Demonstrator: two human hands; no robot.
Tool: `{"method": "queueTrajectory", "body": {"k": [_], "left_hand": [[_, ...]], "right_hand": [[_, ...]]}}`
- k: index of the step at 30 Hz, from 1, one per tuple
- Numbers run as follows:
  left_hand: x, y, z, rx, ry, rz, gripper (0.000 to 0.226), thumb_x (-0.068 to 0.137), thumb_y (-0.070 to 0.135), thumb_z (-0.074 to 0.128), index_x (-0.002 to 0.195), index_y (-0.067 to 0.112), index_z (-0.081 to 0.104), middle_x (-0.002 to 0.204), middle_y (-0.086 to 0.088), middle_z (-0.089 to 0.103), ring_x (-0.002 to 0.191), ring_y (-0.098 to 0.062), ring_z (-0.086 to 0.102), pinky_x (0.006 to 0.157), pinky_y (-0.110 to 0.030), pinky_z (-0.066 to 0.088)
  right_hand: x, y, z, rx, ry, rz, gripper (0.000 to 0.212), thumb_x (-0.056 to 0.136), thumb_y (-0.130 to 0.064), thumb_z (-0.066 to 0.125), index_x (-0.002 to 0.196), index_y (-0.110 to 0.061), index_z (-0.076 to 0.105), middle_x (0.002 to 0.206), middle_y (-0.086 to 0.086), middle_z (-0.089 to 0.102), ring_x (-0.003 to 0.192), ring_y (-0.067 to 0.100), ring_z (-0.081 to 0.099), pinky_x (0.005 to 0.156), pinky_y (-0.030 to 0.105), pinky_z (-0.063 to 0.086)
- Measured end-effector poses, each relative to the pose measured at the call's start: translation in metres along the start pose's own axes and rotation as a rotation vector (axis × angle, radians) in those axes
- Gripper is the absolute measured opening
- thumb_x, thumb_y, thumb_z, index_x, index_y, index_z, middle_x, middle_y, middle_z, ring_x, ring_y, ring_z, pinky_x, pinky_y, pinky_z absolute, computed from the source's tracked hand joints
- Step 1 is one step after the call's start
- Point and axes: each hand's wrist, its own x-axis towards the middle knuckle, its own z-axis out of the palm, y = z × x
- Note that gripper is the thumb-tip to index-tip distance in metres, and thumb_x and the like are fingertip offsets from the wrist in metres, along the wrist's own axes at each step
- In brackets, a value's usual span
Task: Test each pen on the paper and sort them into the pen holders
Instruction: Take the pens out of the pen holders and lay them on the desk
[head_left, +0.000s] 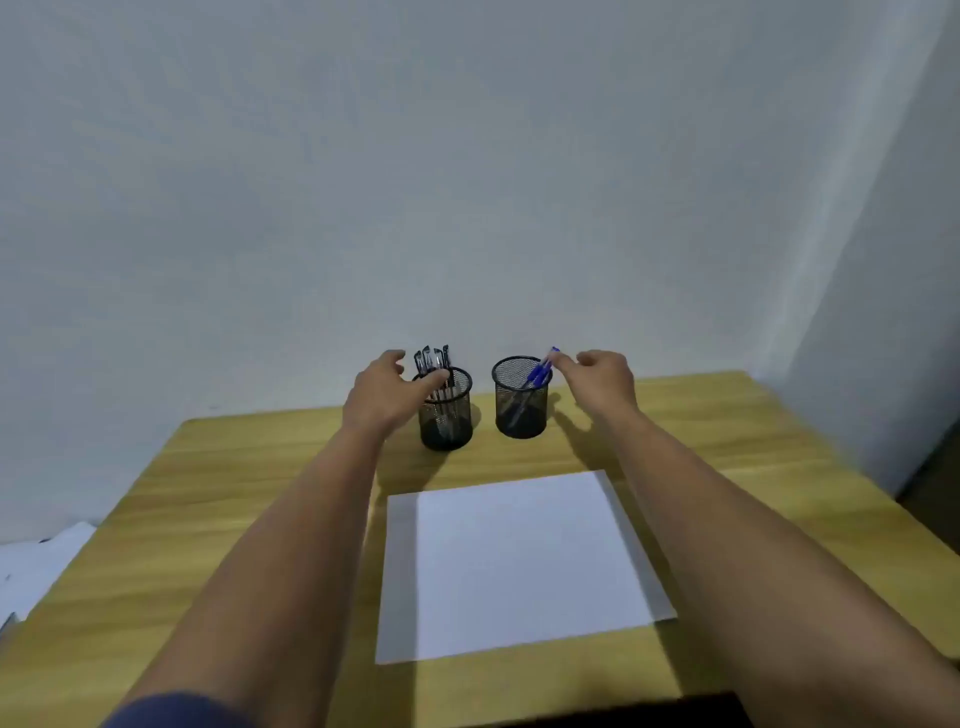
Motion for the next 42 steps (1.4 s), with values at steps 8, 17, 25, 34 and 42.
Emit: {"method": "queueTrajectory", "body": {"k": [8,17,25,34,42], "left_hand": [[0.059,-0.016,0.033,-0.465,-0.172,-0.108,0.053,0.075,0.054,0.083,0.108,0.014,0.075,0.096,0.003,0.078,0.095,-0.013,0.073,0.085,-0.032,0.058],[0.081,-0.028,0.044,-0.552,-0.31,-0.103,0.048,0.076,0.047,0.085,0.106,0.011,0.076,0.1,-0.005,0.079,0.092,-0.018,0.074,0.084,-0.034,0.057],[0.082,-0.027,0.046,-0.575,-0.314,-0.076,0.035,0.096,0.04,0.066,0.108,0.009,0.076,0.102,-0.005,0.078,0.09,-0.013,0.071,0.085,-0.032,0.056],[0.079,-0.011,0.045,-0.581,-0.156,0.067,0.034,0.106,0.037,0.048,0.105,0.007,0.064,0.101,-0.001,0.079,0.101,-0.021,0.073,0.087,-0.037,0.058],[0.068,0.03,-0.01,-0.696,0.07,0.192,0.028,0.108,0.033,0.044,0.103,0.007,0.054,0.088,-0.012,0.076,0.082,-0.023,0.077,0.082,-0.037,0.059]], "right_hand": [[0.036,0.006,0.037,0.062,-0.006,0.043,0.043,0.095,-0.04,0.077,0.081,0.001,0.074,0.071,0.005,0.062,0.072,0.021,0.054,0.074,0.033,0.043],[0.043,0.019,0.051,0.109,0.044,-0.009,0.041,0.096,-0.031,0.077,0.079,0.005,0.071,0.063,0.001,0.053,0.065,0.017,0.042,0.065,0.032,0.037],[0.038,0.016,0.054,0.201,0.084,0.012,0.043,0.094,-0.035,0.077,0.083,0.006,0.072,0.069,0.005,0.057,0.069,0.016,0.044,0.068,0.031,0.04],[0.03,-0.017,0.05,0.211,0.1,-0.088,0.043,0.101,-0.031,0.07,0.082,0.007,0.068,0.066,0.006,0.051,0.057,0.013,0.041,0.057,0.025,0.04],[0.019,-0.096,0.033,0.245,0.079,-0.277,0.04,0.101,-0.032,0.071,0.085,0.005,0.073,0.069,0.007,0.057,0.063,0.013,0.048,0.063,0.025,0.044]]}}
